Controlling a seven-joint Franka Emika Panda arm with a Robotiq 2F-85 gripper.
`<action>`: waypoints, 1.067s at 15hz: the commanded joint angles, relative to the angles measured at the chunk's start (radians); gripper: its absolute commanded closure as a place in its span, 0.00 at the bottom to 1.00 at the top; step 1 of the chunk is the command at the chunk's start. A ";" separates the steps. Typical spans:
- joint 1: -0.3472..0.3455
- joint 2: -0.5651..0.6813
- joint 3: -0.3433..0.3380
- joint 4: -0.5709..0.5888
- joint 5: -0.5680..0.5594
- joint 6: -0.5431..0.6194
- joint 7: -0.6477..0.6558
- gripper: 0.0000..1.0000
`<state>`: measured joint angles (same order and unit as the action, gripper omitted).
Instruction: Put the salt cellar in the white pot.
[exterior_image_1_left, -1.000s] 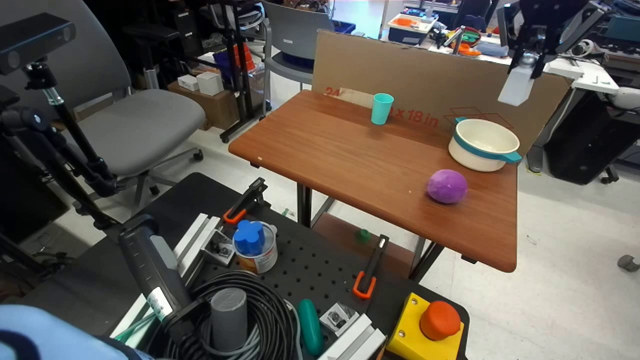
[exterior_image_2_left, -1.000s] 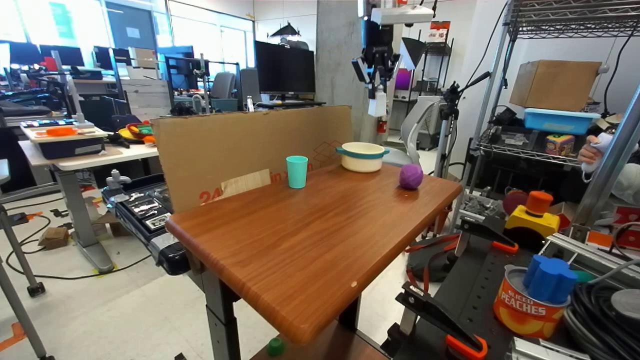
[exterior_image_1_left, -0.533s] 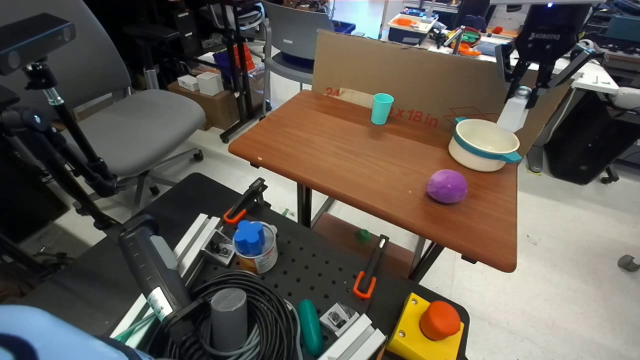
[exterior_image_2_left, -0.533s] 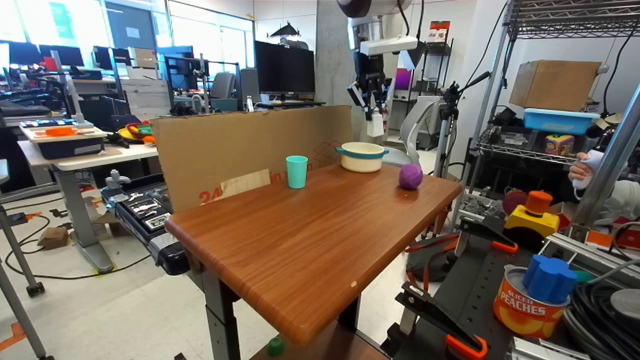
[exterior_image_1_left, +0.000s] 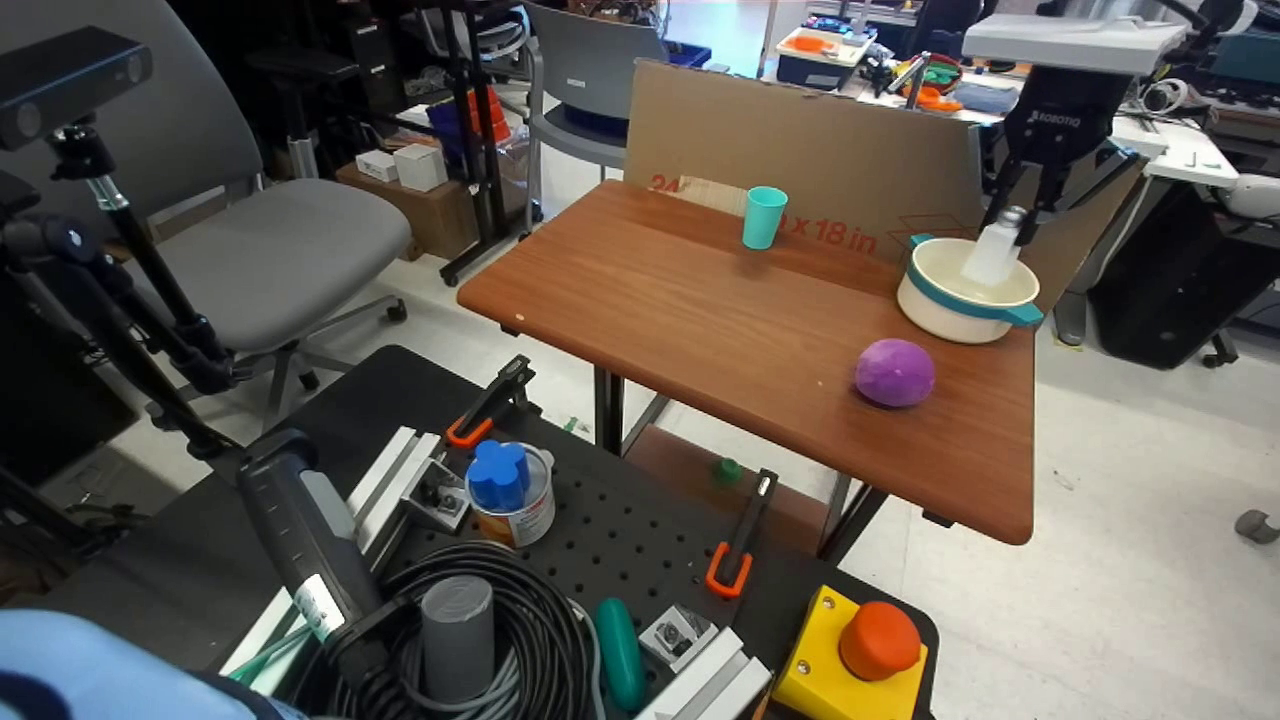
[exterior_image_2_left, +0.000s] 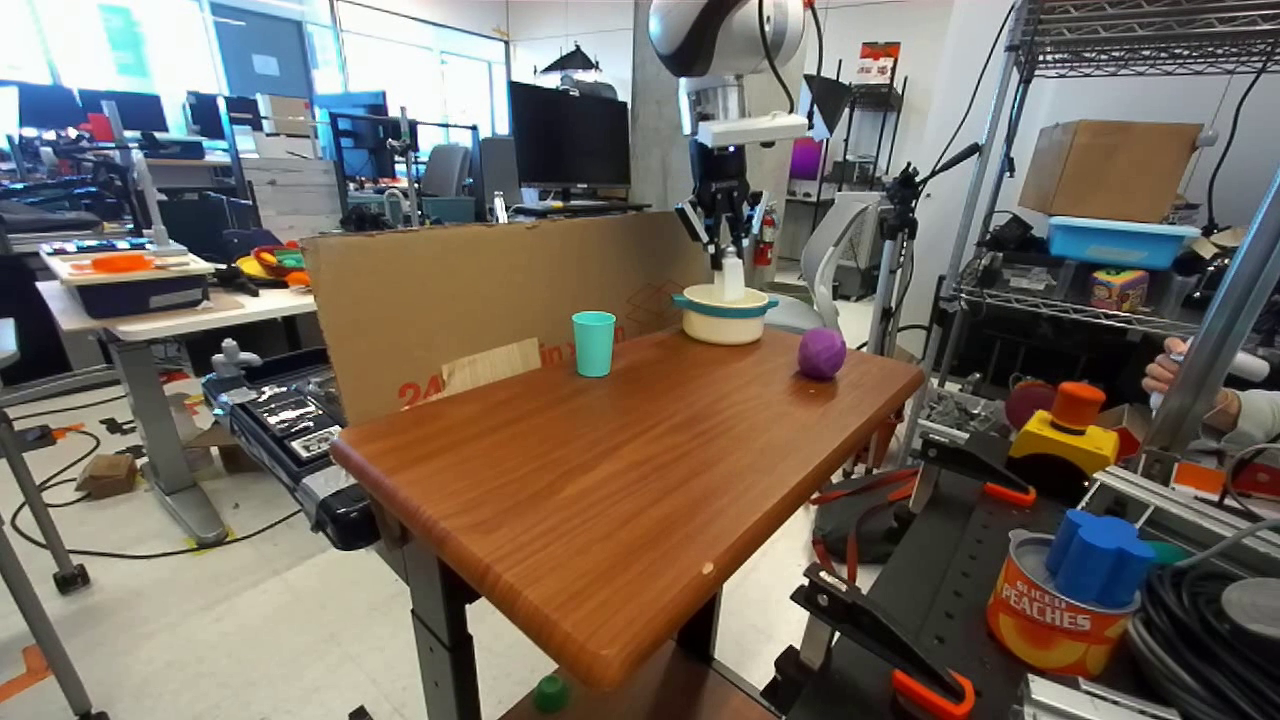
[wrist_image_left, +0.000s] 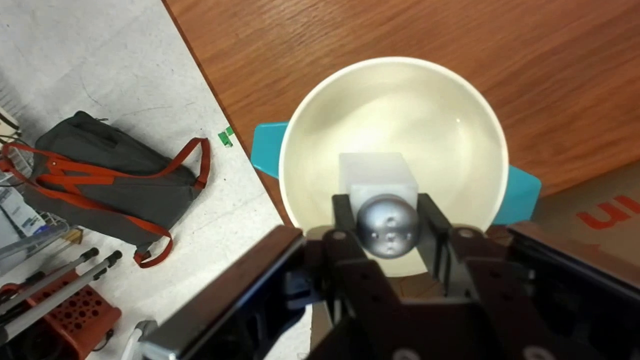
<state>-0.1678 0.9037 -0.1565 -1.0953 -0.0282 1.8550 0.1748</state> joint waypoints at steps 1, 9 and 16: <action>-0.019 0.081 0.020 0.103 0.031 -0.015 0.009 0.92; -0.005 0.097 0.025 0.097 0.024 -0.011 -0.013 0.41; 0.025 -0.124 0.037 -0.115 0.024 0.030 -0.123 0.00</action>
<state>-0.1525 0.9354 -0.1403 -1.0475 -0.0085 1.8565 0.1160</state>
